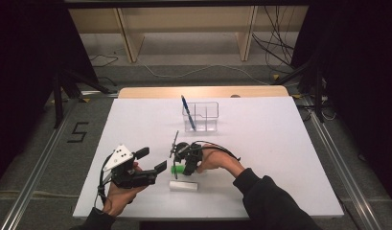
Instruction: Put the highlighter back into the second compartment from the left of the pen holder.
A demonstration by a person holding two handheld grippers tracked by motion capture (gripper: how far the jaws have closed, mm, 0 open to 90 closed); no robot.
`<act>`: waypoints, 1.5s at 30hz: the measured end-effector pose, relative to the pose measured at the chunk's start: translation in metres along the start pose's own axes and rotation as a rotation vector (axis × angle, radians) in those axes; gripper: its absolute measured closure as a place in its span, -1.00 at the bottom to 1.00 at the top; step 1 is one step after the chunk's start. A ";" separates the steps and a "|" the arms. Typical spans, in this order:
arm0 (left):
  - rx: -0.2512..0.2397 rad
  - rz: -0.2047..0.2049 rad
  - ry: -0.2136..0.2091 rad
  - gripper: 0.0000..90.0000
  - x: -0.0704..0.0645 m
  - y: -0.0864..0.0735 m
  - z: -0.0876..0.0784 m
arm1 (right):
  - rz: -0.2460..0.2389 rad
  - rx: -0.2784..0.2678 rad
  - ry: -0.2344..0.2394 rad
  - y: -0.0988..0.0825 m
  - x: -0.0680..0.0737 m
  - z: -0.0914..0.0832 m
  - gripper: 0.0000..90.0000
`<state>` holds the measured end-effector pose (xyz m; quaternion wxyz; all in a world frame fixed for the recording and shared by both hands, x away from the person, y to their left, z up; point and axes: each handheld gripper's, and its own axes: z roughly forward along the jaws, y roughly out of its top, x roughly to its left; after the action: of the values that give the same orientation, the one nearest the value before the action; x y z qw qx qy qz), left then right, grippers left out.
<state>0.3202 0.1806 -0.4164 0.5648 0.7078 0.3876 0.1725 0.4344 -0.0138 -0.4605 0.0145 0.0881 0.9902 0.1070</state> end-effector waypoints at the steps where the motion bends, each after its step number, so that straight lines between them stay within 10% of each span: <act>1: 0.000 0.000 0.000 -0.67 0.000 0.000 0.000 | 0.001 0.003 0.001 0.000 0.000 0.000 0.36; 21: -0.001 0.003 0.002 -0.67 0.000 0.000 0.000 | -0.048 0.024 -0.008 0.005 0.004 -0.004 0.49; 28: -0.008 -0.001 0.007 -0.67 0.000 0.000 -0.001 | -0.014 -0.068 -0.038 -0.001 -0.006 -0.020 0.49; 45: -0.003 -0.009 0.015 -0.67 0.004 -0.001 0.001 | 0.249 -0.525 -0.183 -0.028 -0.034 -0.069 0.49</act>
<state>0.3227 0.1827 -0.4184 0.5637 0.7040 0.3947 0.1756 0.4600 -0.0615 -0.3989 0.1126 0.2114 0.9049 0.3519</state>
